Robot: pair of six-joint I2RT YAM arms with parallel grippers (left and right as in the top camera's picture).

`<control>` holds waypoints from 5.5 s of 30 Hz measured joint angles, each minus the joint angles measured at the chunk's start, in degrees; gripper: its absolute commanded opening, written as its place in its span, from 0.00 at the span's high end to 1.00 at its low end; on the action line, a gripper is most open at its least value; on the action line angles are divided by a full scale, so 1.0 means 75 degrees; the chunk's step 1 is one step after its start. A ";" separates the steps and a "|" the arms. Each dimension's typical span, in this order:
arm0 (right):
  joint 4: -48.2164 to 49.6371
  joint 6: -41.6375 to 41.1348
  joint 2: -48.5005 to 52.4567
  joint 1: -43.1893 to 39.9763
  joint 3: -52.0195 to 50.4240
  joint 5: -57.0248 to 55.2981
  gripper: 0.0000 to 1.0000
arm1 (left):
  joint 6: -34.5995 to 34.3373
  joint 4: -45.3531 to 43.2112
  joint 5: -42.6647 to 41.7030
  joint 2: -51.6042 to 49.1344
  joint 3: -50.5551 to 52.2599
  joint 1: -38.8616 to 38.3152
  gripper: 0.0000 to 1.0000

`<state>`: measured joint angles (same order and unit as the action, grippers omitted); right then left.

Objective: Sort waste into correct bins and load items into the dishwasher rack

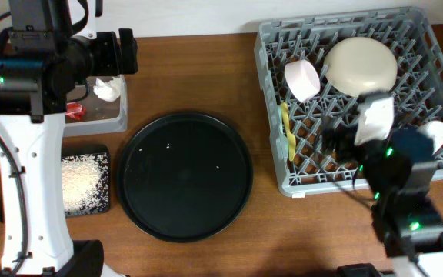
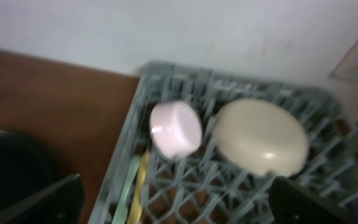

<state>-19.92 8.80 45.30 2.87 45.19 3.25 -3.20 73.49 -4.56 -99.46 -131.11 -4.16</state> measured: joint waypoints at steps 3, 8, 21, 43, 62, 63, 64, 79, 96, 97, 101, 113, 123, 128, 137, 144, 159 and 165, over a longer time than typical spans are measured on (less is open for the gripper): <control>0.0350 0.0003 -0.1276 -0.0003 -0.1609 0.0157 0.02 | 0.0000 -0.0003 0.0003 0.0000 0.0000 0.0000 0.00; 0.0635 -0.0003 -0.3334 -0.0003 -0.3407 0.0245 0.02 | 0.0000 0.0000 0.0000 0.0000 0.0000 0.0000 0.00; 0.1836 -0.0003 -0.5922 -0.0003 -0.5715 0.0300 0.02 | 0.0000 0.0475 0.0003 0.0000 0.0003 0.0000 0.00; 0.2124 -0.0003 -0.5933 -0.0003 -0.5913 0.0300 0.02 | 0.0000 0.0979 0.0003 0.0000 0.0003 0.0000 0.00; 0.2127 -0.0003 -0.5933 -0.0003 -0.5913 0.0300 0.02 | 0.0376 -0.1778 0.1460 0.1367 0.2334 -0.0877 0.00; 0.2127 -0.0006 -0.5936 -0.0003 -0.5913 0.0300 0.02 | 0.0437 -0.2145 0.1498 0.1749 0.2882 -0.0866 0.00; 0.2127 -0.0003 -0.5936 -0.0003 -0.5913 0.0300 0.02 | 0.0504 -0.2398 0.1515 0.2101 0.3337 -0.0836 0.00; 0.2148 -0.0003 -0.5948 -0.0003 -0.5916 0.0300 0.02 | 0.0775 -0.8052 0.1125 0.8993 1.2995 0.0662 0.00; 0.2148 0.0000 -0.5957 -0.0003 -0.5922 0.0300 0.02 | 0.0775 -1.0430 0.0921 1.3070 1.7407 0.0682 0.00; 0.2148 -0.0003 -0.5957 -0.0003 -0.5922 0.0300 0.02 | 0.0775 -1.0337 0.0918 1.3108 1.7404 0.0682 0.00; 0.2148 -0.0006 -0.5957 -0.0003 -0.5922 0.0300 0.02 | 0.0775 -0.9535 0.0915 1.3155 1.7404 0.0682 0.00; 0.2148 -0.0003 -0.5957 -0.0003 -0.5922 0.0300 0.02 | 0.0778 -0.9227 0.0915 1.3155 1.7404 0.0682 0.00; 0.2148 0.0000 -0.5957 -0.0003 -0.5922 0.0300 0.02 | 0.0775 -0.9227 0.0915 1.3158 1.7404 0.0682 0.00; 0.2148 -0.0003 -0.5957 -0.0003 -0.5922 0.0300 0.02 | 0.0775 -0.9227 0.0915 1.3155 1.7404 0.0682 0.00; 0.2148 -0.0003 -0.5957 -0.0003 -0.5922 0.0300 0.02 | 0.0775 -0.9227 0.0912 1.3155 1.7404 0.0682 0.00; 0.2148 -0.0003 -0.5957 -0.0003 -0.5922 0.0300 0.02 | 0.0775 -0.9227 0.0915 1.3155 1.7404 0.0682 0.00; 0.2148 -0.0003 -0.5957 -0.0003 -0.5922 0.0300 0.02 | 0.0775 -0.9227 0.0915 1.3155 1.7404 0.0682 0.00; 0.2148 -0.0006 -0.5957 -0.0003 -0.5922 0.0300 0.02 | 0.0775 -0.9227 0.0915 1.3155 1.7404 0.0682 0.00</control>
<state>-3.81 8.75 0.62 2.85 0.78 5.50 2.61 4.29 2.31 -0.80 -0.58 0.95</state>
